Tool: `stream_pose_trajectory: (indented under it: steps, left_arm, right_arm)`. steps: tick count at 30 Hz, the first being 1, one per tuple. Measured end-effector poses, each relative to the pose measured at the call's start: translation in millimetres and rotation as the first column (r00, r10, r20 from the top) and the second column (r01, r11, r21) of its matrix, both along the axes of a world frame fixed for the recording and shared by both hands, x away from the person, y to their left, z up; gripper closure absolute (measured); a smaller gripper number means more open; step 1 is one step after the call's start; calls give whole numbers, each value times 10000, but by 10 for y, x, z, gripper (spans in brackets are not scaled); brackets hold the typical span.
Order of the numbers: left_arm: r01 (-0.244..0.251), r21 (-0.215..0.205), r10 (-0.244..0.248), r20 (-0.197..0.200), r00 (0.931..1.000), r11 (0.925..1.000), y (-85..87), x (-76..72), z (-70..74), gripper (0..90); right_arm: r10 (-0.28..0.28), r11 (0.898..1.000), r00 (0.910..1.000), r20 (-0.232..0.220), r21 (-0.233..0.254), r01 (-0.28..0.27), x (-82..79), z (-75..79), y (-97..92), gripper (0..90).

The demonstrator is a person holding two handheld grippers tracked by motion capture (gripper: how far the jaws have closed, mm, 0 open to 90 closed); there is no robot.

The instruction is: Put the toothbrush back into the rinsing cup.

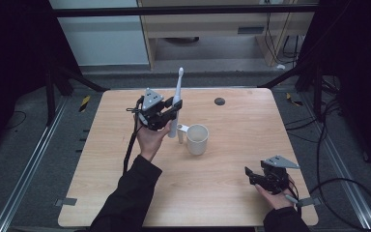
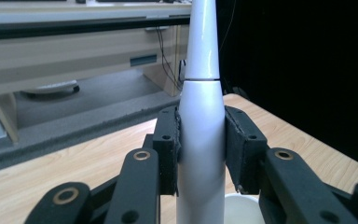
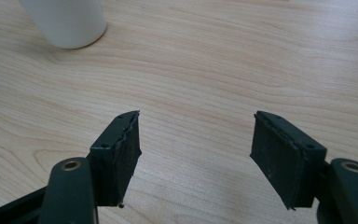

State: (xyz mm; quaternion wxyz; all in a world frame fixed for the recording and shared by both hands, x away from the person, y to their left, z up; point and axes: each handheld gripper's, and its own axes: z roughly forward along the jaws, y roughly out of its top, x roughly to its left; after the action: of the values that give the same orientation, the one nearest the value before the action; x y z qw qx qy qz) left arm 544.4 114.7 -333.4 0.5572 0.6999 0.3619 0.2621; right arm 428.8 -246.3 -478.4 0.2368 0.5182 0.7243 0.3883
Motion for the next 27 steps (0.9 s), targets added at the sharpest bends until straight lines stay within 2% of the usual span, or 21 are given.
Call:
stream_pose_trajectory:
  steps: [13,27]
  left_arm:
    - [269,-167,-266,187,9995,9995,-211,55,10,666]
    - [563,-239,-559,175,9983,9981,-437,129,-107,667]
  right_arm:
    - [45,10000,10000,-5,21,-45,4,-5,3,325]
    - [64,9999,10000,2,93,-64,5,-7,0,325]
